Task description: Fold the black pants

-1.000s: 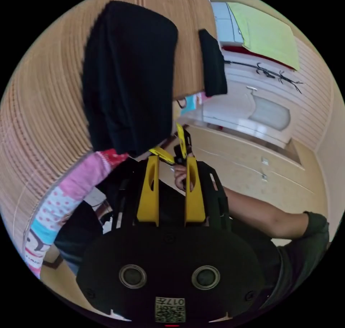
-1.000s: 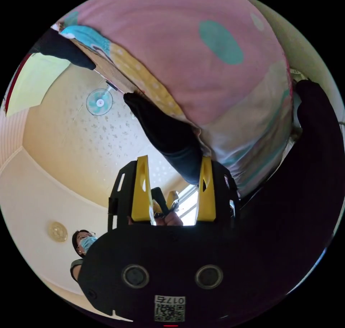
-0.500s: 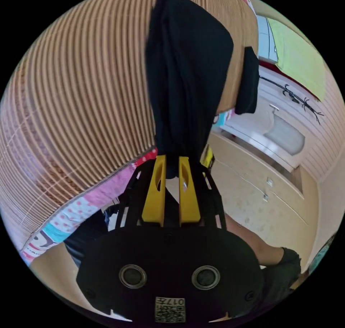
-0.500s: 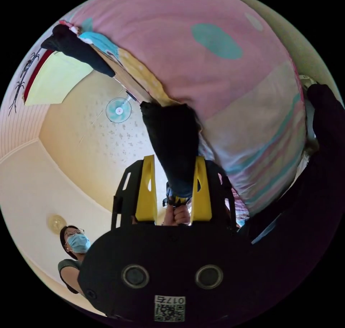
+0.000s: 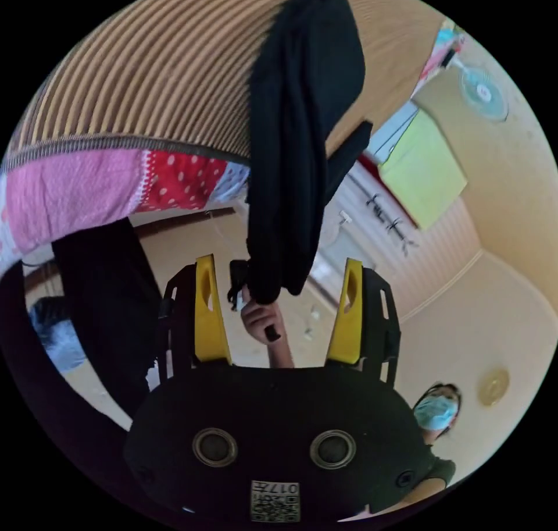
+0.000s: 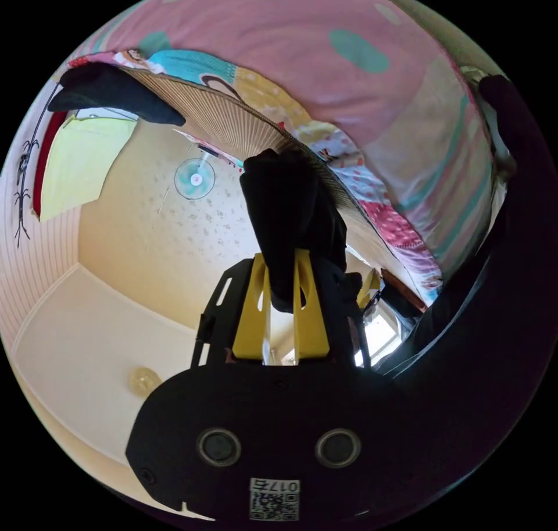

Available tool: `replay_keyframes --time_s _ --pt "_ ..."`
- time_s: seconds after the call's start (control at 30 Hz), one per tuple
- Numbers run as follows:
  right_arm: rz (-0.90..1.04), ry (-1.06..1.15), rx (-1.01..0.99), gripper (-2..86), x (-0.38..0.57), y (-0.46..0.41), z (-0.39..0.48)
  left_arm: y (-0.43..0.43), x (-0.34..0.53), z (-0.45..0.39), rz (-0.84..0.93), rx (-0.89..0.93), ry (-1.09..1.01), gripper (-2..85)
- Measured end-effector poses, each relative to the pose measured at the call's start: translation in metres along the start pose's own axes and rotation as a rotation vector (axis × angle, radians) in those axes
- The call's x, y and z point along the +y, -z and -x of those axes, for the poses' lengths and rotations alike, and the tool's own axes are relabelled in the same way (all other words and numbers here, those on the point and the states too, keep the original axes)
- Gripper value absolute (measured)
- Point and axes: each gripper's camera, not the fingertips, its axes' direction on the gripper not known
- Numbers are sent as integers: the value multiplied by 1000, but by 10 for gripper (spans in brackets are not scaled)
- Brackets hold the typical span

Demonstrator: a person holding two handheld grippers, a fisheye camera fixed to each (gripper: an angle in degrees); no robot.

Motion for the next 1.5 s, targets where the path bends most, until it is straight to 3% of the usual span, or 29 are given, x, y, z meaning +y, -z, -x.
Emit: replay_keyframes --time_s 0.1,0.23,0.3,0.37,0.63,0.83,0.9,1.0,1.03,1.13,1.2,1.27,1.43,1.5 --pt "-15 -50 2 74 18 0 -5 0 -1 20 -113 183 86 286" --pt "77 1 162 60 33 -1 2 -11 -11 16 -225 451 65 179" --pt "132 100 263 46 38 -3 15 -20 -12 -1 -176 309 64 100" --pt "172 244 360 34 43 -5 41 -34 -8 -36 -123 175 -24 86" --pt "305 731 365 21 67 -36 170 -126 3 -228 6 194 -382 79" --pt "304 1040 257 30 87 -41 283 -240 27 -399 138 270 -676 85" --pt "272 1080 270 34 84 -34 307 -275 30 -432 179 264 -680 97" --pt "60 1026 326 36 57 -1 323 -320 26 -439 215 136 -569 113" --pt "-41 982 391 32 39 18 321 -328 25 -425 218 15 -501 114" --pt "-391 714 570 15 -6 92 280 -310 29 -359 199 -227 -294 114" --pt "-512 516 595 9 -21 138 226 -268 41 -310 131 -239 -178 111" --pt "-506 166 509 6 -25 185 124 -182 74 -245 -17 -191 -26 99" --pt "-628 -124 173 4 49 212 -55 26 232 -171 -501 -182 235 91" --pt "-710 -295 215 4 88 201 -103 82 309 -165 -663 -173 293 89"
